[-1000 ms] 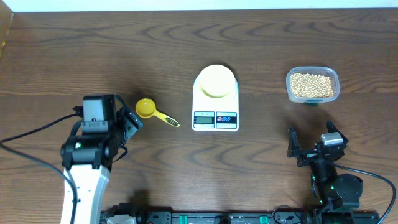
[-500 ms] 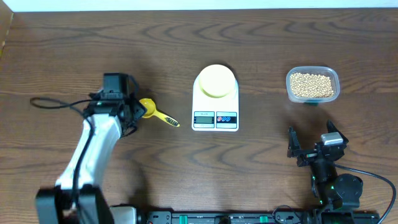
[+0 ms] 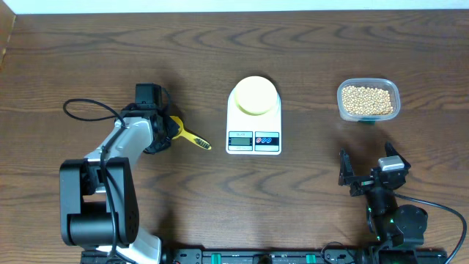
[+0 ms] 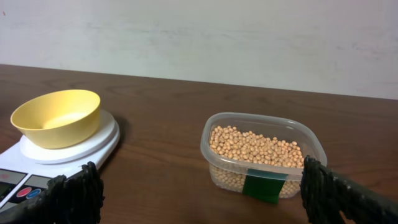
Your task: Scoop item into bowl and weigh 50g on scale
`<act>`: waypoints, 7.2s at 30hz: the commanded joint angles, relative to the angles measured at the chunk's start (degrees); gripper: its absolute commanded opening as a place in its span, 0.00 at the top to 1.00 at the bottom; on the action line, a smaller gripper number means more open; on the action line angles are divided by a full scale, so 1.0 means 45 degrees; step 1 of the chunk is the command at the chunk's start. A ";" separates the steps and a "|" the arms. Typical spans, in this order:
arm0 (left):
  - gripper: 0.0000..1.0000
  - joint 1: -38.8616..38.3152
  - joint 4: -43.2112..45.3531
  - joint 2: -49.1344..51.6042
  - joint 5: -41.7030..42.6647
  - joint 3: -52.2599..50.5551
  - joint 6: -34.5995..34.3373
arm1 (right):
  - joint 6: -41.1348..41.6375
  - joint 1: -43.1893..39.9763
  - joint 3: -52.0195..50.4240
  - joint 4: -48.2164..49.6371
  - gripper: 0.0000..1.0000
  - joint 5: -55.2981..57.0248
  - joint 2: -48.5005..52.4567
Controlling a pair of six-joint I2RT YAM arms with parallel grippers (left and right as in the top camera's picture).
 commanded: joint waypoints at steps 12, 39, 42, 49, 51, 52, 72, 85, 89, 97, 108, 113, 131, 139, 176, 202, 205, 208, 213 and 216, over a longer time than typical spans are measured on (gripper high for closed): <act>0.93 0.0053 -0.0369 0.0185 0.0024 0.0223 0.0238 | 0.0121 -0.0039 -0.0015 -0.0058 0.01 -0.0034 -0.0053; 0.93 0.0053 -0.6271 -0.7951 0.0073 0.0219 -0.1350 | 0.0121 -0.0044 -0.0015 -0.0058 0.01 -0.0034 -0.0053; 0.93 0.0049 -0.6703 -0.7951 0.0073 0.0219 -0.1355 | 0.0121 -0.0044 -0.0015 -0.0058 0.01 -0.0034 -0.0053; 0.93 0.0049 -0.6776 -0.7951 0.0743 0.0219 -0.1506 | 0.4605 -0.0039 -0.0015 0.0019 0.01 -0.1496 -0.0053; 0.93 0.0049 -0.6776 -0.7951 0.0743 0.0219 -0.1540 | 0.8748 -0.0034 -0.0015 0.0112 0.01 -0.3007 0.0015; 0.93 0.0049 -0.6776 -0.7951 0.0743 0.0219 -0.1545 | 1.0156 -0.0024 -0.0015 0.0151 0.01 -0.4022 0.0078; 0.92 0.0049 -0.7271 -0.7951 0.0991 0.0219 -0.1559 | 1.2560 -0.0024 0.0053 0.0461 0.05 -0.7975 0.0432; 0.93 0.0049 -0.7291 -0.7951 0.1035 0.0219 -0.2710 | 1.3216 0.0010 0.2943 0.0515 0.07 -0.9598 0.6193; 0.93 0.0049 -0.7310 -0.7951 0.1088 0.0219 -0.2871 | 1.2094 0.0690 0.3857 0.0534 0.05 -0.9850 0.8961; 0.93 0.0024 -0.7310 -0.7941 0.1404 0.0219 -0.2875 | 1.2152 0.3861 0.4235 0.3060 0.01 -0.9525 1.1817; 0.92 -0.1127 -0.7155 -0.7927 0.1384 0.0209 -0.4444 | 1.4498 0.4983 0.4231 0.3993 0.01 -0.7830 1.2007; 0.93 -0.1681 -0.6960 -0.7597 0.1345 0.0194 -0.5085 | 1.4498 0.5707 0.4231 0.3997 0.01 -0.7232 1.2007; 0.93 -0.3638 -0.5756 -0.5450 0.1700 0.0194 -0.6149 | 1.5378 1.0210 0.4231 0.6460 0.08 -0.2506 1.3469; 0.93 -0.4925 -0.5561 -0.5450 0.1695 0.0194 -0.6164 | 1.5897 1.0287 0.4235 0.8592 0.18 -0.2506 1.5135; 0.93 -0.6227 -0.4915 -0.5445 0.2317 0.0194 -0.6674 | 1.6791 1.0282 0.4235 0.9185 0.79 -0.2307 1.5421; 0.93 -0.6421 -0.4949 -0.5445 0.2302 0.0194 -0.6674 | 1.6786 1.0282 0.4235 0.9092 0.92 -0.1656 1.5421; 0.93 -0.6421 -0.4945 -0.5445 0.2302 0.0194 -0.6674 | 1.6786 1.0282 0.4231 0.9092 0.96 -0.1656 1.5421; 0.93 -0.6421 -0.4945 -0.5445 0.2302 0.0194 -0.6674 | 1.6786 1.0282 0.4231 0.9092 0.99 -0.1661 1.5421; 0.92 -0.6421 -0.4949 -0.5445 0.2259 0.0194 -0.6669 | 1.6213 1.0282 0.4231 0.9092 0.99 -0.1651 1.5421; 0.92 -0.6416 -0.4945 -0.5445 0.2259 0.0194 -0.6669 | 1.6160 1.0282 0.4231 0.9092 0.99 -0.1671 1.5421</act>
